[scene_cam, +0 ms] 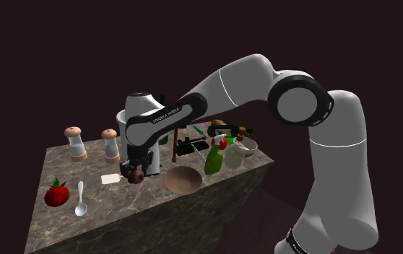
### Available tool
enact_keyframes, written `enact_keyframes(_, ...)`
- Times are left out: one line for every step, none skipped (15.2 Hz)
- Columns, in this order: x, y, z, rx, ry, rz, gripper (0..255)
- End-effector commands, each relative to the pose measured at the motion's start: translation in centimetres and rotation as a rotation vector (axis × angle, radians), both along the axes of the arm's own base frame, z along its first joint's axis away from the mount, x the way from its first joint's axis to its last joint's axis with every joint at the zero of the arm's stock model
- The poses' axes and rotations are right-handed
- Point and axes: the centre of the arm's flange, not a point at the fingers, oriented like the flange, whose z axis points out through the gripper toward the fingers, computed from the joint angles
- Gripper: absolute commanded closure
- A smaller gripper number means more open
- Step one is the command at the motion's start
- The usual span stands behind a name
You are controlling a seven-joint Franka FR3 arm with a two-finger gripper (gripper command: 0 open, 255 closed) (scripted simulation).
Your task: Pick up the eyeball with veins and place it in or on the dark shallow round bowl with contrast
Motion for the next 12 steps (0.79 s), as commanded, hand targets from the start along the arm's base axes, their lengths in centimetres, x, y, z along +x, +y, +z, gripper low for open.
enact_keyframes(0.0, 0.0, 1.0, 0.0, 0.0, 0.0, 255)
enact_keyframes(-0.5, -1.2, 1.0, 0.0, 0.0, 0.0, 255)
enact_keyframes(-1.1, -2.4, 1.1, 0.0, 0.0, 0.0, 255)
enact_keyframes(-1.7, -3.6, 1.1, 0.0, 0.0, 0.0, 255)
enact_keyframes(-2.2, -4.8, 1.1, 0.0, 0.0, 0.0, 255)
enact_keyframes(-2.8, -6.0, 1.1, 0.0, 0.0, 0.0, 255)
enact_keyframes(-3.3, -7.2, 1.1, 0.0, 0.0, 0.0, 255)
enact_keyframes(-3.9, -8.4, 1.1, 0.0, 0.0, 0.0, 255)
enact_keyframes(-4.4, -9.6, 1.1, 0.0, 0.0, 0.0, 255)
enact_keyframes(-5.0, -10.8, 1.1, 0.0, 0.0, 0.0, 255)
enact_keyframes(-5.5, -12.0, 1.2, 0.0, 0.0, 0.0, 255)
enact_keyframes(-6.1, -13.2, 1.2, 0.0, 0.0, 0.0, 255)
